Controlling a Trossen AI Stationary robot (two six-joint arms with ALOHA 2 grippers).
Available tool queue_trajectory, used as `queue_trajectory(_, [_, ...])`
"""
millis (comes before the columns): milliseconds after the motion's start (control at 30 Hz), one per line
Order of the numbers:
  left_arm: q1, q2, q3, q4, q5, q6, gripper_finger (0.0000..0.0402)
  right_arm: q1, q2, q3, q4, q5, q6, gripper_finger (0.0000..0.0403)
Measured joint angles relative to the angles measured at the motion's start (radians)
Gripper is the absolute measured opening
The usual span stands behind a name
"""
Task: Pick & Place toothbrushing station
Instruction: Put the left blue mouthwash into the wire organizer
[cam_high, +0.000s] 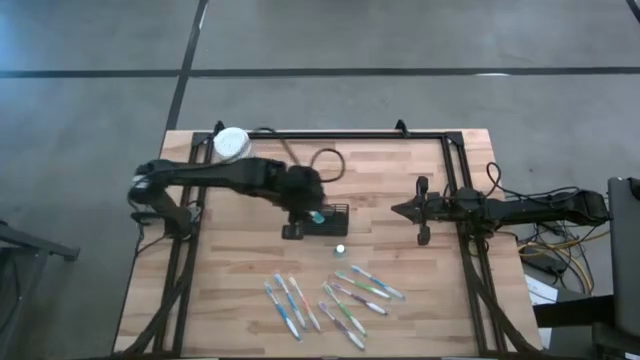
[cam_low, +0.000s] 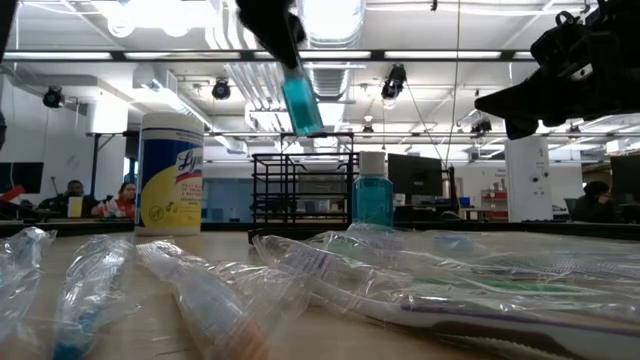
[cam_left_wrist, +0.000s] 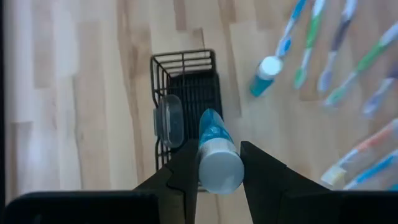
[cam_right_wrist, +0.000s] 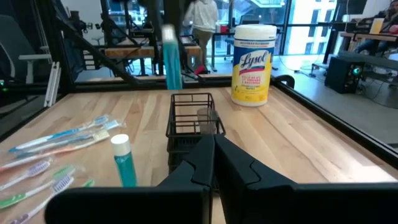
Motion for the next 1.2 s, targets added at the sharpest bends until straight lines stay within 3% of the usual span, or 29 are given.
queue_trajectory(167, [0.009,0.067,0.075,-0.061,0.004,0.029,0.0098,0.0,0.0,0.0,0.001,0.0,0.002,0.0008])
queue_trajectory(1200, [0.03,0.187,0.063,-0.057,0.003,0.085,0.0098,0.0,0.0,0.0,0.0,-0.001,0.006,0.0008])
